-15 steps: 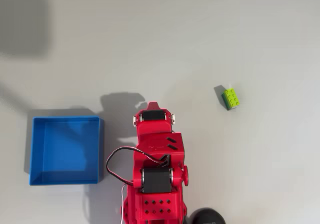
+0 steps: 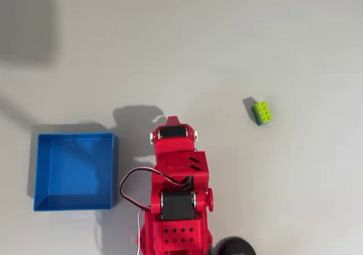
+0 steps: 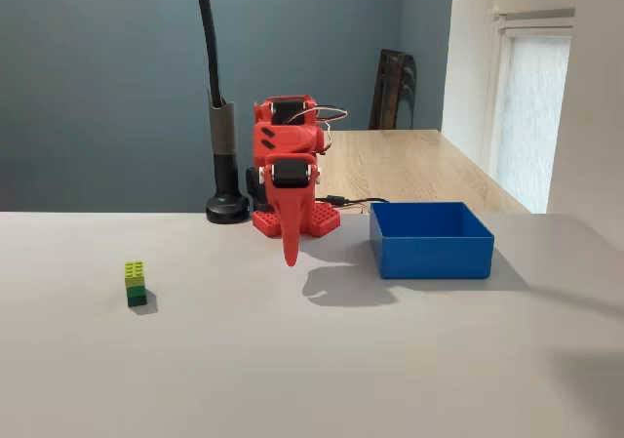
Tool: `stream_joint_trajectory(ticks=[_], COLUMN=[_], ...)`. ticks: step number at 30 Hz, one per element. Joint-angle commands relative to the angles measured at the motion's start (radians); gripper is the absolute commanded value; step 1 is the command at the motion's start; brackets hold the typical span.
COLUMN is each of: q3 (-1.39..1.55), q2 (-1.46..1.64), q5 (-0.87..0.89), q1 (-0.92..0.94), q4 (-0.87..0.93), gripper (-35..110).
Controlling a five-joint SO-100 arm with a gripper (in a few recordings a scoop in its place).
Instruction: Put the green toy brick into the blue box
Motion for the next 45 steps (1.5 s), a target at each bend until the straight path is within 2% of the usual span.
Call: stream_joint_trajectory(ticks=[1, 22, 29, 33, 42, 45], q3=[0.008, -0.003, -0.135, -0.233, -0.603, -0.713], q2=[0.009, 0.005, -0.002, -0.021, -0.374, -0.491], q5=[-0.011, -0.009, -0.002, -0.003, 0.124, 0.158], q1=[0.015, 0.009, -0.005, 0.003, 0.067, 0.109], q4=[-0.009, -0.006, -0.002, 0.078, 0.225, 0.301], gripper=[0, 0, 0, 0, 0, 7])
